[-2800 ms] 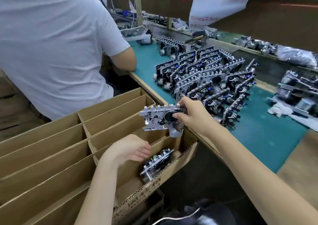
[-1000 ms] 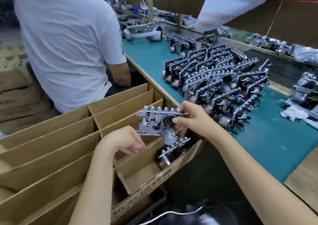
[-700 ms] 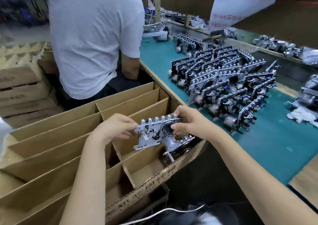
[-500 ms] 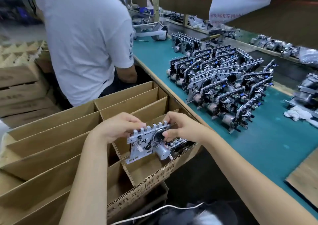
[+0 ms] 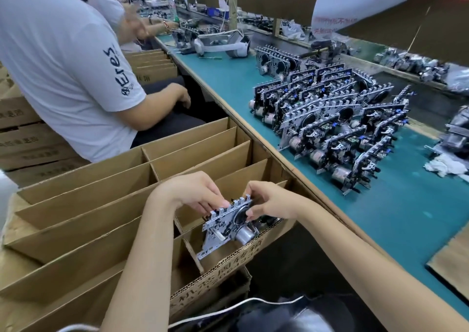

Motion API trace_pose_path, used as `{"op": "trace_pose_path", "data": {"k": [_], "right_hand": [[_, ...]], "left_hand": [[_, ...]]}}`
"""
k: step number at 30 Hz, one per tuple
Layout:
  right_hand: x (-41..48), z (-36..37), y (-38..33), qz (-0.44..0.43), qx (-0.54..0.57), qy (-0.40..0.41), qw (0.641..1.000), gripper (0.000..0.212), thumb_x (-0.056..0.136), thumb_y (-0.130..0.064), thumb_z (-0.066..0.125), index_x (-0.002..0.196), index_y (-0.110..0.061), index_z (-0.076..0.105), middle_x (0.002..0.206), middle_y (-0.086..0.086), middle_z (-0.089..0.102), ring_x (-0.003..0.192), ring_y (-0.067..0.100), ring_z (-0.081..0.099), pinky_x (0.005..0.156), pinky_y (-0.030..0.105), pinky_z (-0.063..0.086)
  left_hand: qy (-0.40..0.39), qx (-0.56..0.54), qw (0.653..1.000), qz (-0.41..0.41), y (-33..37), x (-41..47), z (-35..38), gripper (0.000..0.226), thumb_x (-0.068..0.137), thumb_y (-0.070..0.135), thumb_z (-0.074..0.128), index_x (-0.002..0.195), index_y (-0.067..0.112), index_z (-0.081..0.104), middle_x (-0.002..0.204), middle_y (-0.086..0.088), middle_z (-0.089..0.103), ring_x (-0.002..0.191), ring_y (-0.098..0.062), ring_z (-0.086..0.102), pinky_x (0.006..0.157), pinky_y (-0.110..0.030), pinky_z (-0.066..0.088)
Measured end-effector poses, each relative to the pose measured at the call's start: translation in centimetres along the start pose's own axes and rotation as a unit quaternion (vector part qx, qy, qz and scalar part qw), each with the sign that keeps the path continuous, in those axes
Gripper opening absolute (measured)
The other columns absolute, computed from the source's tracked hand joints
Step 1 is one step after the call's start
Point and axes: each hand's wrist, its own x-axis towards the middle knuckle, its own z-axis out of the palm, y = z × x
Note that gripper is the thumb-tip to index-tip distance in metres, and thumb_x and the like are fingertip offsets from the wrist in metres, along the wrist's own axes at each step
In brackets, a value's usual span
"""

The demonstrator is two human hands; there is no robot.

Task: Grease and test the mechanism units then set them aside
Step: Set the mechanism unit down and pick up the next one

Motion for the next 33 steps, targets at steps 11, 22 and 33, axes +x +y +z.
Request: {"op": "trace_pose_path", "data": {"k": [11,22,33], "right_hand": [[0.3,-0.4,-0.7,-0.014,-0.151,0.013,0.988,0.026,0.087,-0.012,0.062,0.084,-0.029,0.042,0.108,0.006,0.056,0.095,0.019,0.061,0.080,0.037,0.055],[0.3,1.0,-1.2,-0.012,-0.187,-0.003,0.982,0.025,0.088,-0.011,0.059,0.096,-0.021,0.038,0.112,0.012,0.055,0.093,0.023,0.059,0.066,0.030,0.054],[0.6,0.7,-0.6,-0.018,-0.198,0.009,0.980,0.032,0.086,-0.020,0.064,0.114,-0.020,0.049,0.107,0.001,0.060,0.097,0.020,0.061,0.081,0.035,0.053]], "left_hand": [[-0.023,-0.025,0.998,-0.045,-0.9,0.5,-0.2,0.005,0.080,0.024,0.073,0.081,0.020,0.073,0.093,0.003,0.072,0.100,-0.013,0.062,0.074,-0.034,0.052],[-0.070,-0.024,0.995,-0.073,-0.8,0.5,0.1,0.024,0.083,-0.002,0.065,0.102,0.013,0.063,0.104,-0.009,0.063,0.111,-0.028,0.056,0.078,-0.044,0.053],[-0.010,0.054,0.996,-0.067,0.2,0.5,1.2,0.023,0.077,0.022,0.076,0.093,0.020,0.060,0.106,-0.004,0.063,0.102,-0.018,0.059,0.067,-0.026,0.052]]}}
